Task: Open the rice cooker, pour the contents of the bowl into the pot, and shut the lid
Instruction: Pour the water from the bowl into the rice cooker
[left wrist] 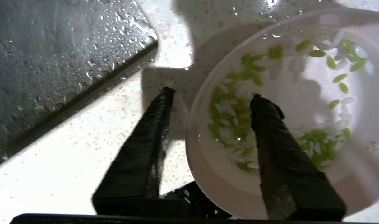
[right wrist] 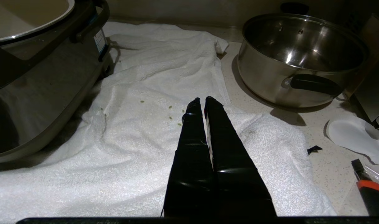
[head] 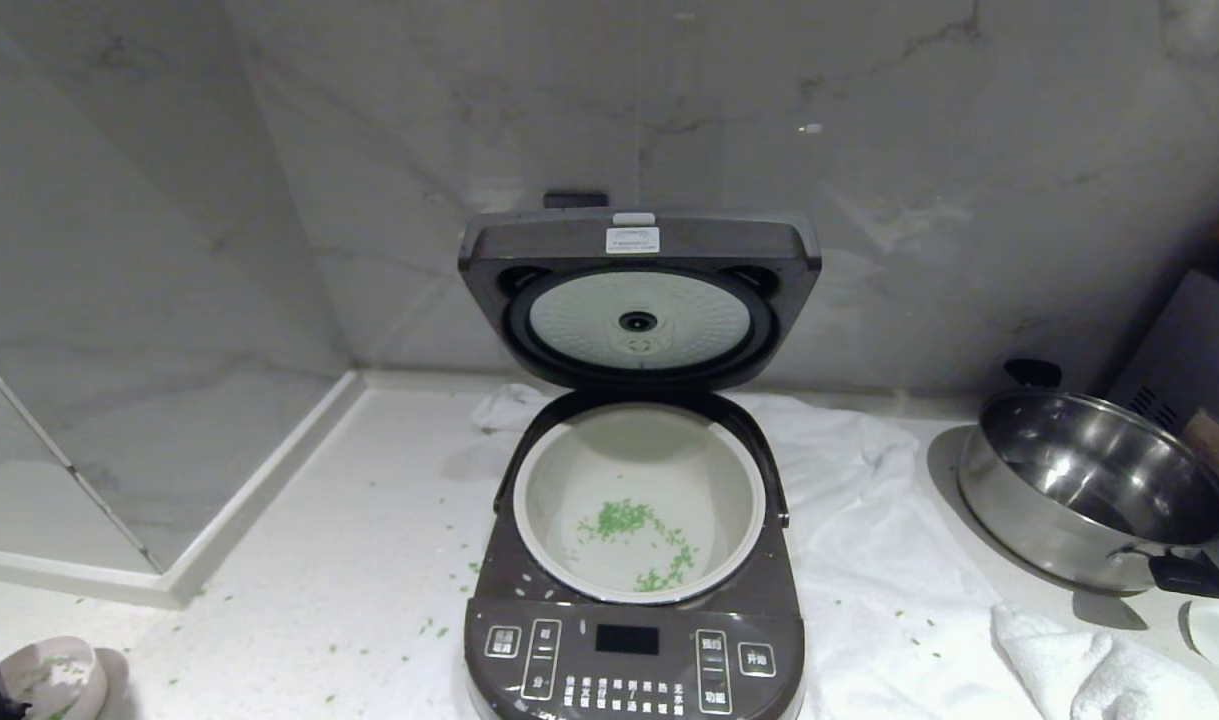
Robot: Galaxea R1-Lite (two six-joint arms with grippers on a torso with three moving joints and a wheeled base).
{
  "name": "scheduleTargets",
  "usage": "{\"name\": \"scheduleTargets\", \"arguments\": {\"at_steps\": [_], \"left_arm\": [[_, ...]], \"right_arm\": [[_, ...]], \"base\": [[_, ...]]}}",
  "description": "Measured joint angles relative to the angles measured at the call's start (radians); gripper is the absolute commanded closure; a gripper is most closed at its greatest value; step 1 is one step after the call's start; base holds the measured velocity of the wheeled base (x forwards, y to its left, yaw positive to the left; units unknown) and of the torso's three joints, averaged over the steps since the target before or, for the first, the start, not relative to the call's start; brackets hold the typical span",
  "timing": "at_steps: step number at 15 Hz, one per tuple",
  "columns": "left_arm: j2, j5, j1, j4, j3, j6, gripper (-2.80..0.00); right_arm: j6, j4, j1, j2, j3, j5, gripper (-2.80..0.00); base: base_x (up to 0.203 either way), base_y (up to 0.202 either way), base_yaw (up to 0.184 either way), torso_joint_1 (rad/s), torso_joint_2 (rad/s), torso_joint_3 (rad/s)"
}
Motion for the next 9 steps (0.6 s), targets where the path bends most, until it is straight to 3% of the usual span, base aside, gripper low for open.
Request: {"name": "scheduleTargets", "arguments": {"at_steps": [9], "left_arm": [[0.001, 0.000, -0.001, -0.001, 0.012, 0.000, 0.00]], "right_arm": [[0.000, 0.000, 0.000, 0.000, 0.000, 0.000, 0.00]], "base": [[0.000, 0.000, 0.000, 0.000, 0.00, 0.000]]}}
